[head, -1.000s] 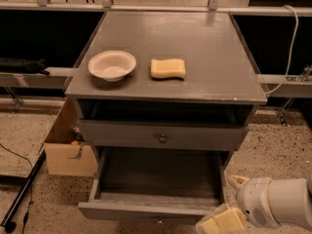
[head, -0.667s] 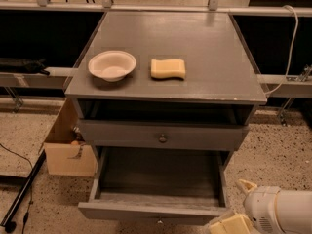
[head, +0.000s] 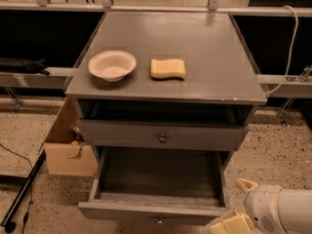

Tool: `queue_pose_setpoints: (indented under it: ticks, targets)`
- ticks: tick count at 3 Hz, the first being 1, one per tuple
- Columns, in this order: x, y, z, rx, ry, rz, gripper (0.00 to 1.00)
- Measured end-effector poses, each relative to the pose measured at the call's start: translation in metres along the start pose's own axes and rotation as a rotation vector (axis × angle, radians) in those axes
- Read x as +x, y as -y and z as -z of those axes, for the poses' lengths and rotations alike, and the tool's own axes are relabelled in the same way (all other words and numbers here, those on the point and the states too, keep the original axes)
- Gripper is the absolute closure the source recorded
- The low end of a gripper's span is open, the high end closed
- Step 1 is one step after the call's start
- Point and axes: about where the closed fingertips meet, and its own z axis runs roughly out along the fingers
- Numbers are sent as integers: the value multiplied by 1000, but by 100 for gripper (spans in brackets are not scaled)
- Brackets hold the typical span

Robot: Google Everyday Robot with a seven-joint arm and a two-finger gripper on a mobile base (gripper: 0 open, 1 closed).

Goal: Close middle drawer

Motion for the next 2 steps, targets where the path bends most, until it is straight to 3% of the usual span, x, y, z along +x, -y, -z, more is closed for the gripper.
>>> queue_pose_setpoints:
  ticks: [1, 2]
  targets:
    - [-4, 9, -27, -18, -27, -24, 0]
    - [11, 8, -58, -40, -56, -66, 18]
